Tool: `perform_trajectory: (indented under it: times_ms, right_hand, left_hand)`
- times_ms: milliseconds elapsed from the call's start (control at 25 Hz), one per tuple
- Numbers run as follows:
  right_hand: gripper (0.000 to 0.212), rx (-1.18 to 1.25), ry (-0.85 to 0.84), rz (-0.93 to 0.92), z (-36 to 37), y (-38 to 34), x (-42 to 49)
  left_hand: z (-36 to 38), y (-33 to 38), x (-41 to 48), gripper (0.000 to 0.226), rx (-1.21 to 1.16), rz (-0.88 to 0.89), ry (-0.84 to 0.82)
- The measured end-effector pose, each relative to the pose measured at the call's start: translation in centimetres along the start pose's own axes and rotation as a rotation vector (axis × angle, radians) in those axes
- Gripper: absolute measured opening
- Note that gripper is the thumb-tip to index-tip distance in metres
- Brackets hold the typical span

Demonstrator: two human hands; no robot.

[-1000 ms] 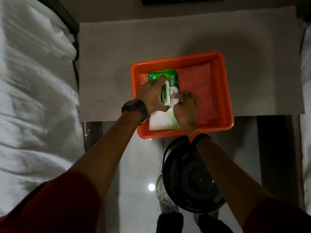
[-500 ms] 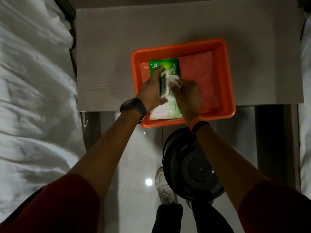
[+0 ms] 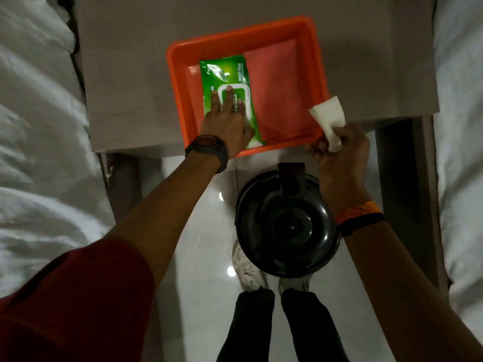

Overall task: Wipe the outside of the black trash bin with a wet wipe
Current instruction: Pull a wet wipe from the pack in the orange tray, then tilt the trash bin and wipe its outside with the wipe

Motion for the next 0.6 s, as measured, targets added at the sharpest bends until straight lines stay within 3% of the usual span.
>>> perform_trajectory:
  times_ms: [80,160,240,320,400,520,600]
  right_hand:
    - [0.024,0.062,-0.033,0.009,-2.3,-0.6,-1.7]
    - [0.017,0.002,-0.047,-0.004,-4.8,-1.3,-3.1]
    - [0.009,-0.151,-0.029,-0.037,-8.2,-1.8,-3.8]
    - [0.003,-0.283,-0.015,-0.121,-12.2,-2.0,-3.7]
    - [0.010,-0.421,-0.032,-0.202,-16.4,-1.6,-2.9]
    - [0.031,-0.562,0.018,-0.251,-22.0,0.1,-1.2]
    - [0.031,-0.615,0.063,-0.253,-24.2,1.2,0.1]
  left_hand:
    - [-1.1,0.9,-0.9,0.068,-0.044,-0.049,0.011]
    - [-2.6,3.4,-2.9,0.057,-0.063,0.020,0.262]
    - [-2.3,7.9,-5.9,0.044,-0.162,0.208,0.546]
    - [-0.4,13.0,-7.6,0.029,-0.223,0.415,0.598]
    - [1.4,16.7,-7.4,0.015,-0.118,0.489,0.632]
    - [2.2,20.0,-5.4,0.010,-0.103,0.611,0.800]
    - [3.3,22.7,-4.2,0.011,-0.137,0.766,0.758]
Point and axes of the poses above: each hand's wrist, its own x-axis towards the middle knuckle, its own z-axis out of the palm, y = z × x, the point moved 5 cm from there along x, towards the middle knuckle, and after that the axes turned 6 degrees about x, right-handed, at the moved point
